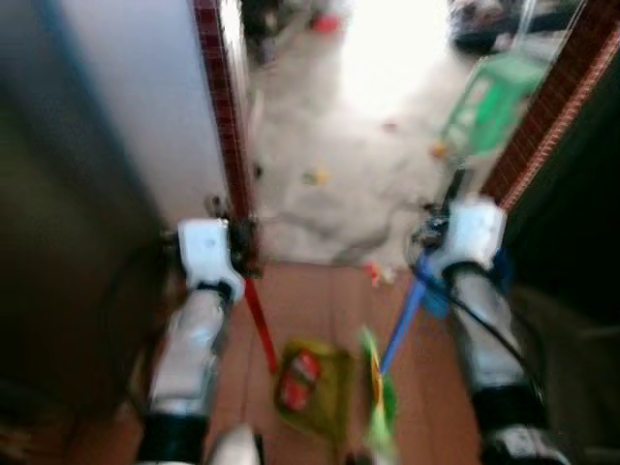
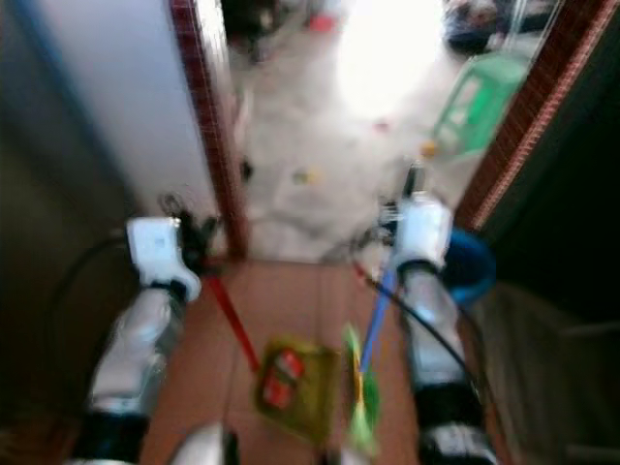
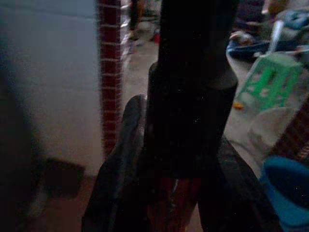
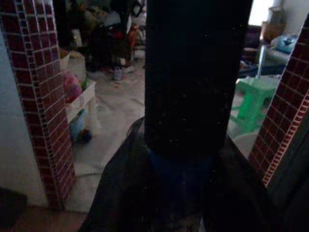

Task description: Sweep floor

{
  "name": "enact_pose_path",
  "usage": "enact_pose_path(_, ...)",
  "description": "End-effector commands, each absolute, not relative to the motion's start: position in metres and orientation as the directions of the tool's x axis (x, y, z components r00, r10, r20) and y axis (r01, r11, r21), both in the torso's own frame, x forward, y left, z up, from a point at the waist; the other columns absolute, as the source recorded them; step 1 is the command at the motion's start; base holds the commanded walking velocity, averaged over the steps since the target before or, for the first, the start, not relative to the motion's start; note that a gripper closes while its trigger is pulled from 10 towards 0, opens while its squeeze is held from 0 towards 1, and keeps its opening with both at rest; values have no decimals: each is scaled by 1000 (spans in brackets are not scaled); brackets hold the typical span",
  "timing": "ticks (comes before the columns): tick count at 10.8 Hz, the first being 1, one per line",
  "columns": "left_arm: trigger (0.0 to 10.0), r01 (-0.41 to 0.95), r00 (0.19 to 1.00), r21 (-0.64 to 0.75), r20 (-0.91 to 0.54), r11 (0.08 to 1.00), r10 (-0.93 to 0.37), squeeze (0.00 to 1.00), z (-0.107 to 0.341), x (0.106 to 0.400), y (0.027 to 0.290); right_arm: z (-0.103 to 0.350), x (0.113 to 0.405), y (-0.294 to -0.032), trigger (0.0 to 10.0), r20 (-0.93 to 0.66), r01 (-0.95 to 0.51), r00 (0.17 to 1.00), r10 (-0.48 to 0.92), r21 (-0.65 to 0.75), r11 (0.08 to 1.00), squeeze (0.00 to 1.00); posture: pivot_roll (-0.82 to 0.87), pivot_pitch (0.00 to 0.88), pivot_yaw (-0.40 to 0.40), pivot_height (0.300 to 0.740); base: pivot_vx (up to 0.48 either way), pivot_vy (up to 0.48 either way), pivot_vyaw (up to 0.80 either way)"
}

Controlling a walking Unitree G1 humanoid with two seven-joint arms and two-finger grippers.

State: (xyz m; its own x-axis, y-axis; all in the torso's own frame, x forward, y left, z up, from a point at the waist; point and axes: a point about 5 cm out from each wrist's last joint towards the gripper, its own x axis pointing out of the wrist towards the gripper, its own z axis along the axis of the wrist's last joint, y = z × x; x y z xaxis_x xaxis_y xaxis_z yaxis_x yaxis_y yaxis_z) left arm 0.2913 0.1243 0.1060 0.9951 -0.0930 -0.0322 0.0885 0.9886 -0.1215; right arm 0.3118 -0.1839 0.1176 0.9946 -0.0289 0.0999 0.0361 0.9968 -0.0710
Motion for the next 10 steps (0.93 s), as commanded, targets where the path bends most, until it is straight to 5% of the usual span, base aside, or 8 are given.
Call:
enact_pose_path(1,10000,65,998,-155,17,986,-63,0,120,299,127,133,317,-181,10000,149,26,989,-12,-90,996,0,-17,32,-29,740,0,0,0)
enact_pose_path(5,10000,-45,999,-205,-2,978,45,0,118,305,139,134,317,-186,10000,146,47,989,-30,-118,992,0,-25,36,-38,740,0,0,0)
enact_pose_path(10,10000,37,982,-245,188,969,10,0,178,324,142,142,326,-166,10000,149,2,989,23,-162,987,0,-18,30,-31,740,0,0,-785)
